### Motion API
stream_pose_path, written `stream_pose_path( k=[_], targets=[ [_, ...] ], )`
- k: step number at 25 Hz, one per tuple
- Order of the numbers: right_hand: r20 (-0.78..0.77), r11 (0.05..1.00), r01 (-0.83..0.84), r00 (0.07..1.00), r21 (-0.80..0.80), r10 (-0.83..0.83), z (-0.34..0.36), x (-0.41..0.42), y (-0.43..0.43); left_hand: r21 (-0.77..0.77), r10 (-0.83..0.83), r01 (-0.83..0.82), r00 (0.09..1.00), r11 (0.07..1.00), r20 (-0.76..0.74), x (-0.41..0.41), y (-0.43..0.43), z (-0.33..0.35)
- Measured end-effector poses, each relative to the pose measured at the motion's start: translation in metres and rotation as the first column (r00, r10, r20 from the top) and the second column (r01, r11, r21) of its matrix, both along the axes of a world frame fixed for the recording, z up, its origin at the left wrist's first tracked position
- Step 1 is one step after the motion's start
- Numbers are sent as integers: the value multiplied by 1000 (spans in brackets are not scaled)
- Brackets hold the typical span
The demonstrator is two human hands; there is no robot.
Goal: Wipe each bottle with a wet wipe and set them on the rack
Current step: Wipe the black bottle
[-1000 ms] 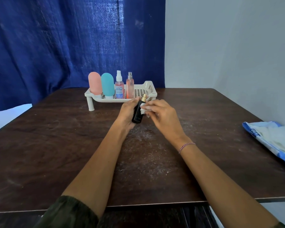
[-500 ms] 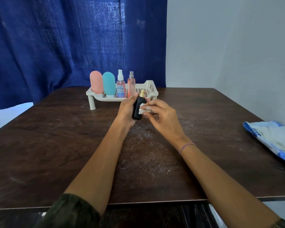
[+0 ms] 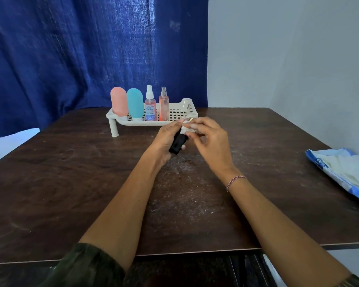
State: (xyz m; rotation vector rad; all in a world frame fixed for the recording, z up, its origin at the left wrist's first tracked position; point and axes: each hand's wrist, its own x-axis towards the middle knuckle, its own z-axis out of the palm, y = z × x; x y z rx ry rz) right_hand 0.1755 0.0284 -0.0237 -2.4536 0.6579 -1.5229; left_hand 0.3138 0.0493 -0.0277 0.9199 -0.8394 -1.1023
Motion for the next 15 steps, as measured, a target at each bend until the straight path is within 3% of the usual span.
stream_pose_path(
  k=[5, 9, 13, 15],
  targets=[
    [-30, 998, -32, 999, 49, 33, 0, -2, 0, -3, 29, -29, 983, 1000, 183, -2, 2, -1],
    [-10, 996, -56, 998, 65, 56, 3, -4, -2, -21, 80, -77, 980, 997, 184, -4, 1, 0],
    [22, 996, -30, 999, 84, 28, 5, -6, -4, -16, -38, 40, 994, 999, 102, -2, 1, 1],
    [50, 994, 24, 998, 104, -30, 5, -8, -7, -10, -64, 66, 982, 998, 179, -3, 1, 2]
  ],
)
